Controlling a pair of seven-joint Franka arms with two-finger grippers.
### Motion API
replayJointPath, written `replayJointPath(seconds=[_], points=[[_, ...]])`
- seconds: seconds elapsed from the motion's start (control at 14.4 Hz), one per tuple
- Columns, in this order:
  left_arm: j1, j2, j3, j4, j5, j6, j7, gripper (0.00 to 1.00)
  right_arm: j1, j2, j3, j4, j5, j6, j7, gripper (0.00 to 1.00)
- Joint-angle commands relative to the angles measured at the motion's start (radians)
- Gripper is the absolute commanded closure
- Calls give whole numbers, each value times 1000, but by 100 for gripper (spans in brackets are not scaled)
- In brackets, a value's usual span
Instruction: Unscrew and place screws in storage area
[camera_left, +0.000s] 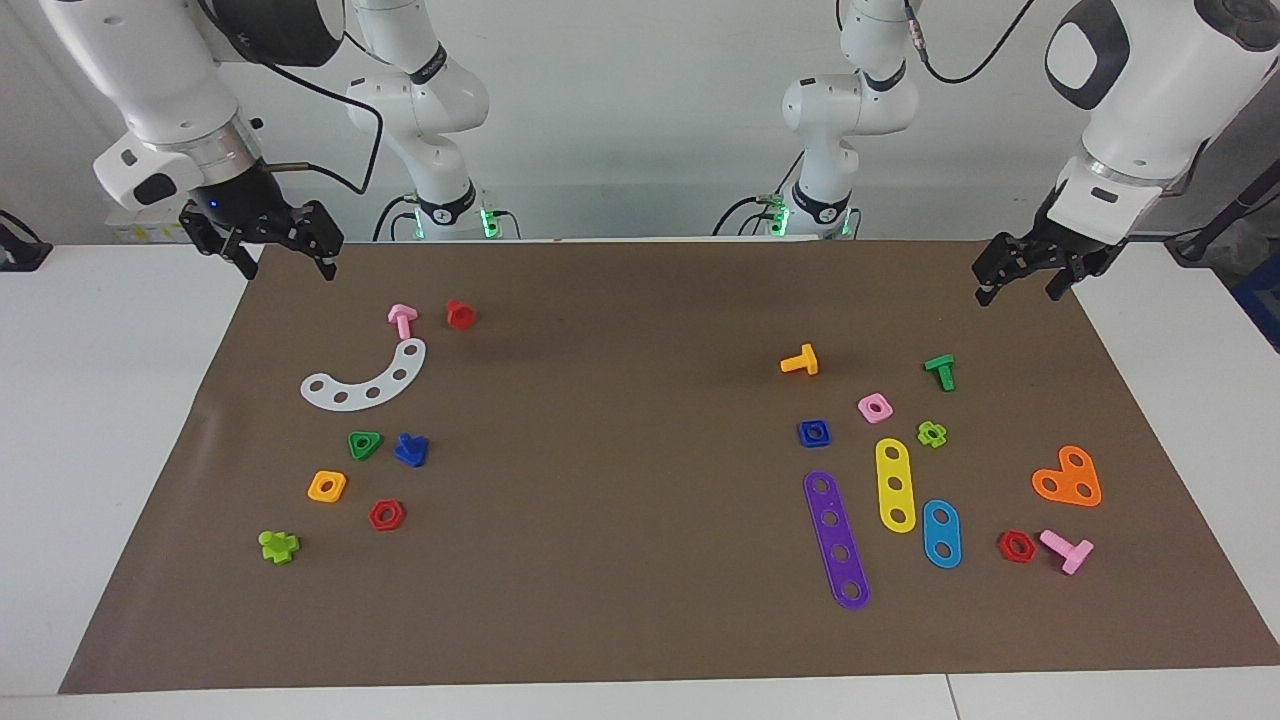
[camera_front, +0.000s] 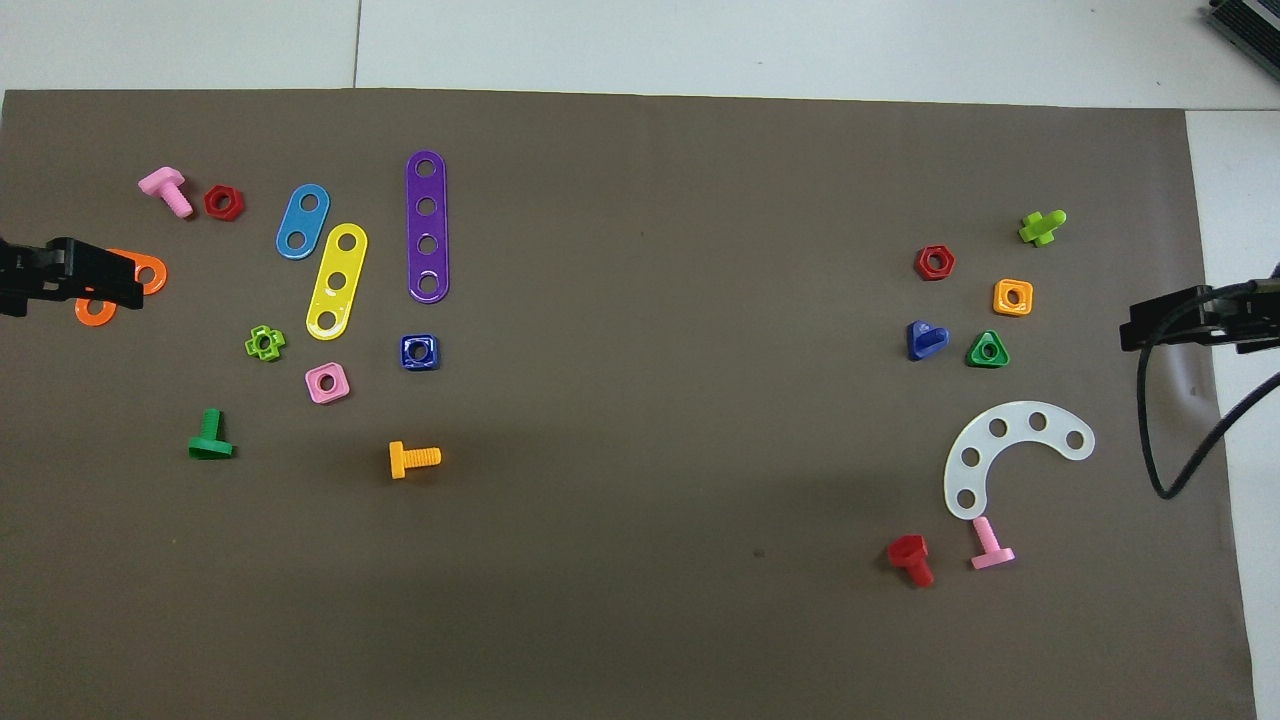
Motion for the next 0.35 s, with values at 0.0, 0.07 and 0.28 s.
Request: replayJointPath(seconds=[0.0, 0.07, 0.28], points=[[7, -29, -3, -34, 6, 6, 5, 0, -8, -5, 8, 8, -1, -13, 19, 0], [7, -29, -3, -34, 6, 6, 5, 0, -8, -5, 8, 6, -3, -15, 19, 0], [7, -29, -3, -36, 6, 6, 5, 0, -8, -6, 8, 3, -3, -15, 16, 0]])
